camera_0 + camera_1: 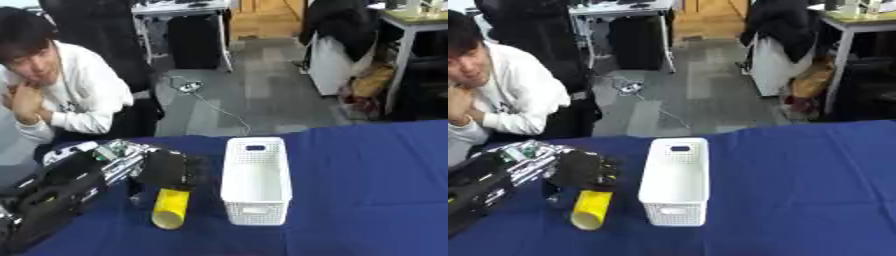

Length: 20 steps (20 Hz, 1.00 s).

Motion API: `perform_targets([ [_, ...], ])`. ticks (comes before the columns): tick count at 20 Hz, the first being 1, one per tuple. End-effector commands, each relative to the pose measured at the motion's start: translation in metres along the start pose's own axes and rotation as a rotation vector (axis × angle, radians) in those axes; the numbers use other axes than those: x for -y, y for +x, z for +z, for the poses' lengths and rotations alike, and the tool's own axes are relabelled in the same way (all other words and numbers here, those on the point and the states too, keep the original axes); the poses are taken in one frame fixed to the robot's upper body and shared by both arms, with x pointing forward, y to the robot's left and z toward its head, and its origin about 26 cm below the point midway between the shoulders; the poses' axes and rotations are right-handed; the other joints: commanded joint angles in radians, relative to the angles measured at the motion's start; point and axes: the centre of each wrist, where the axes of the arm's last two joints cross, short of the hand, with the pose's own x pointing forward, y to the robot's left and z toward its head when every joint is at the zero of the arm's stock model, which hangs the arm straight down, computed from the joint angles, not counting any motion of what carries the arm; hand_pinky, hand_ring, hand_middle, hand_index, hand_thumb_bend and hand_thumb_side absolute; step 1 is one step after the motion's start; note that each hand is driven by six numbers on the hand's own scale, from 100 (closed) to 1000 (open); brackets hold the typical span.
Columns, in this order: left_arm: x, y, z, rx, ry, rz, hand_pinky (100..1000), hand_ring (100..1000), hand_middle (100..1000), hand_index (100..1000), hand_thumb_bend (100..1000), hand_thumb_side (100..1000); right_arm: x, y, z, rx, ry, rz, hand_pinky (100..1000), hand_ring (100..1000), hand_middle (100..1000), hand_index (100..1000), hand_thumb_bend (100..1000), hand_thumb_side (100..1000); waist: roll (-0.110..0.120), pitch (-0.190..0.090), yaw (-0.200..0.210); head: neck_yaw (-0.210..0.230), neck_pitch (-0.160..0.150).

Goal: Pick up objects on the table and place them in the box.

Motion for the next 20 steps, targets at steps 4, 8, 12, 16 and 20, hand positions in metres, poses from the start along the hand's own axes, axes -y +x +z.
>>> perform_targets([
  [4, -0.002, -0.020, 0.006, 0.163, 0.263, 0.151, 1000, 1000, 1000, 994, 1000, 863, 0.000, 0.004, -0.008, 0.035, 0.003, -0.005, 100, 217, 215, 359, 141, 805, -0.005, -0.008, -0.002, -0.006, -0.003],
  [8, -0.006, -0.028, 0.002, 0.162, 0.267, 0.129, 1000, 1000, 1000, 991, 1000, 866, 0.000, 0.004, -0.009, 0.038, 0.002, -0.009, 100, 217, 215, 359, 142, 804, -0.003, -0.007, -0.005, -0.023, -0.019],
  [12, -0.008, -0.034, -0.003, 0.174, 0.257, 0.111, 1000, 1000, 1000, 988, 1000, 882, -0.002, 0.004, -0.011, 0.043, 0.000, -0.016, 100, 217, 215, 359, 143, 803, -0.001, -0.008, -0.011, -0.021, -0.023],
  [16, -0.005, -0.032, -0.005, 0.190, 0.233, 0.111, 1000, 1000, 1000, 988, 1000, 894, -0.002, 0.004, -0.012, 0.047, -0.004, -0.022, 100, 217, 215, 359, 143, 803, 0.002, -0.008, -0.013, -0.018, -0.025],
  [20, 0.001, -0.026, -0.003, 0.201, 0.206, 0.127, 1000, 1000, 1000, 986, 995, 898, -0.002, 0.004, -0.012, 0.047, -0.004, -0.023, 100, 217, 215, 359, 143, 803, 0.003, -0.005, -0.013, -0.019, -0.025],
])
